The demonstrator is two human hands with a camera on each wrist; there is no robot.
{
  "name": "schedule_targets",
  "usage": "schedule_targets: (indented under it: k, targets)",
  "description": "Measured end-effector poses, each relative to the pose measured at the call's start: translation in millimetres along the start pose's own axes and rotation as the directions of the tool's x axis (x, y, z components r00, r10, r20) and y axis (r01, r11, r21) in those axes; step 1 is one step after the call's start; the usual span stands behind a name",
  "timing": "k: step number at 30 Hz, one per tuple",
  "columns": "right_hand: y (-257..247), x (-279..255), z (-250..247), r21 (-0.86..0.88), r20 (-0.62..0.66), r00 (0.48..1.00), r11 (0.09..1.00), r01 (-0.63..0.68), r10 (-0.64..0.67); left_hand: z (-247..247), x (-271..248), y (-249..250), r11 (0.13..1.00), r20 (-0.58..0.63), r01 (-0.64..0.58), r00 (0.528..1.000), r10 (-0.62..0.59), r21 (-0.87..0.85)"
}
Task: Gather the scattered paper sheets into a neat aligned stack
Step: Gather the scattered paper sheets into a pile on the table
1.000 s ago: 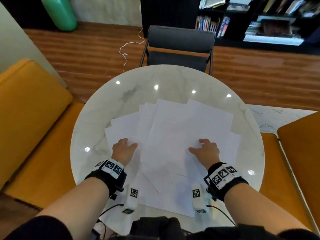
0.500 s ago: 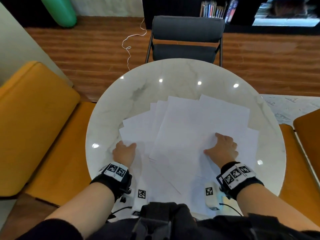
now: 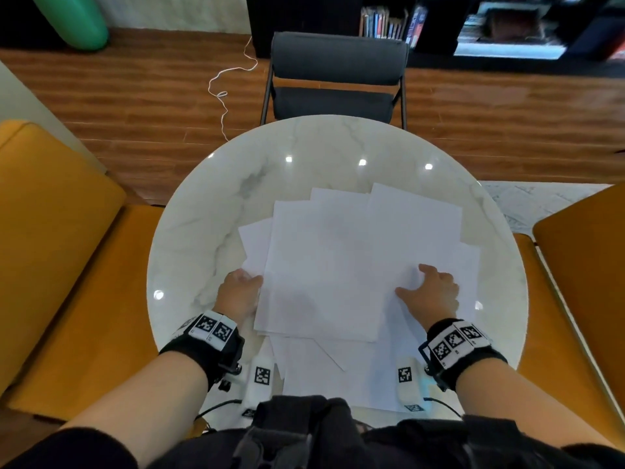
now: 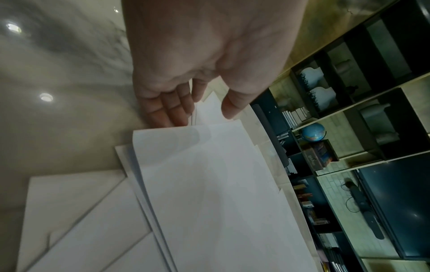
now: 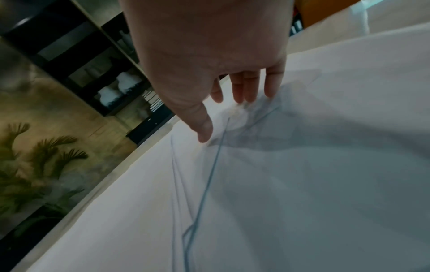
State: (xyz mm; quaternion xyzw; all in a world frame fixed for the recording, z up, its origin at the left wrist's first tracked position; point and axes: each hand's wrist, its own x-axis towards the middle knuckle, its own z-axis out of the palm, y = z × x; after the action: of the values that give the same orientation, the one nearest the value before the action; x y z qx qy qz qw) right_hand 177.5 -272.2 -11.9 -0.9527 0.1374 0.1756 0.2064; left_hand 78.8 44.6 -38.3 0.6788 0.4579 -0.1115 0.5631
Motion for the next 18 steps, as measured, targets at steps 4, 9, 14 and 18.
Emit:
schedule_targets:
  k: [4,9,14,18]
  targets:
    - [-5.2,-0.8,3.9,0.046,0.082,0.996,0.999,-0.027,0.023,10.6,0.8,-2.0,0.997,0.069,0.067,0.995,-0.065,-0.027]
    - [-18.9,-7.0,16.2,0.144,0.186,0.982,0.988,-0.059,0.031,25.2,-34.7,18.9,0.999,0.107,0.044,0.993,-0.045,0.015]
    - [-33.6,-8.7,19.3,0.083,0.256,0.967,0.996,-0.037,0.014,42.3,-34.8,12.7,0.999,0.139,0.001,0.99,-0.009,0.054]
    - [-31.8,-15.5,19.1,0.501,0.342,0.924,0.865,-0.024,-0.172,42.7,-31.5,13.9,0.996,0.123,-0.003,0.992,-0.008,0.09]
